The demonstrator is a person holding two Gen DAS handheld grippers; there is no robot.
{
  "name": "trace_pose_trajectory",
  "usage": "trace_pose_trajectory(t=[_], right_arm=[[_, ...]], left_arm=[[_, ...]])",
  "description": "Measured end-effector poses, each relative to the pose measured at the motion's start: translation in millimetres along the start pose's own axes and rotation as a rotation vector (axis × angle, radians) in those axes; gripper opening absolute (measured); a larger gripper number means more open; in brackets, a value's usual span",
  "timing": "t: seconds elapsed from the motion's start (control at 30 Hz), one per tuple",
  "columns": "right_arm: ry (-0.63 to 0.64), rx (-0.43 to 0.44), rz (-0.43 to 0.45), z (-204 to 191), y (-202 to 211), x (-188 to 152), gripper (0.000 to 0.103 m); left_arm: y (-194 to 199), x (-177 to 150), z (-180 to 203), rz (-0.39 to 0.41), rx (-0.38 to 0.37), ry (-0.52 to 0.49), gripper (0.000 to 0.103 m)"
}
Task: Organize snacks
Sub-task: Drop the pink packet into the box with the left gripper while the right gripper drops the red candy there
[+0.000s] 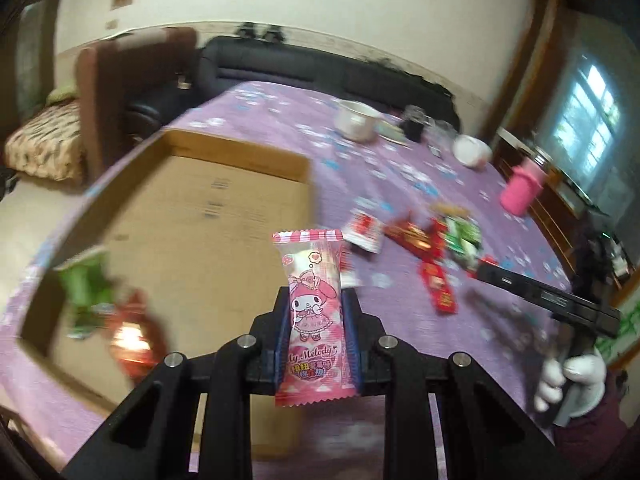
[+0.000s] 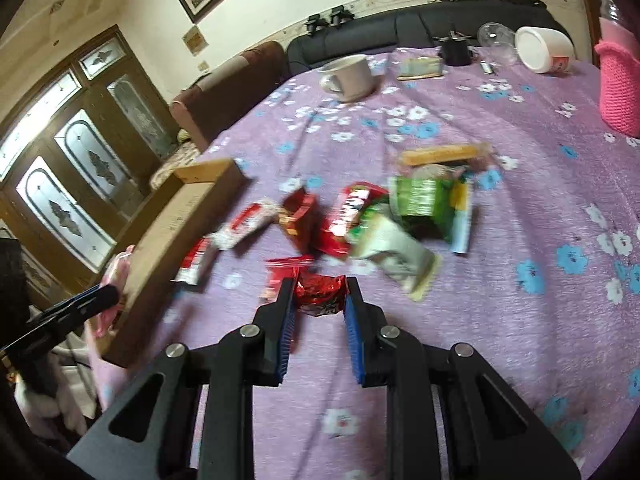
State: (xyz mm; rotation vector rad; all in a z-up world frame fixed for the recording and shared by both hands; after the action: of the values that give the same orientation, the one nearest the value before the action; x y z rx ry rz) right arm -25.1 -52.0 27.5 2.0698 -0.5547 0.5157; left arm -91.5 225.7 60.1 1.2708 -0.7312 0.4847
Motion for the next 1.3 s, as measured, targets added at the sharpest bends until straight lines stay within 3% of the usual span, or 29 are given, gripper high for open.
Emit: trace_pose_trajectory(t=[0.13,0.43,0.73,0.87,1.0,1.07,1.1,1.3], right_arm=[[0.055,0.058,-0.048,-42.5,-6.8,-1.0,0.026],[0.19,0.169,-0.212,-151.2,-64.0,-10.9,0.026],[0.267,0.153,-0.364,-211.9,-144.5,-38.0,0.026],[0.28,0.148,-0.398,-222.2,-163.5,-45.9,0.027],[0.261,0.175,-0.383,-224.4,-158.5,-40.3,0.031],[0.269,0.18,-0.346,-222.5,-144.5,-34.8,0.037],[0.272,0.181,-0.326,-221.9,-137.8,-32.2,0.038],[0.229,0.173,-0.199,-179.1,-77.3,-9.2,0.047]], left_arm=[[2.8,6.5,-44.1,-0.002,0.077,0.053,0.023],[-13.4,15.8,-114.3,-0.055,0.163,0.138,0.024],[-16.3,5.1,-134.8,-0.04,0.113,0.196,0.025],[-8.5,0.2,-142.8,-0.012,0.067,0.239,0.038],[6.4,0.7,-144.8,0.035,0.039,0.289,0.047],[13.1,0.9,-145.0,0.054,0.034,0.314,0.067],[16.8,1.3,-143.3,0.067,0.026,0.329,0.07],[25.4,4.6,-117.1,0.099,-0.09,0.37,0.071]])
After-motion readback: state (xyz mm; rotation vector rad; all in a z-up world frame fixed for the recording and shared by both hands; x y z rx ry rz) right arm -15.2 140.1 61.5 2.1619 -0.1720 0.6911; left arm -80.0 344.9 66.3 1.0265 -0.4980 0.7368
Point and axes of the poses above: each gripper's, at about its wrist camera, not at the fingertips, and y roughly against the way its jaws point, z to its right, x to its top, the point moved 2 cm from there along -y, roughly the way its jaws point, and after that the axes turned 10 degrees about -y, right-handed, at the moved point
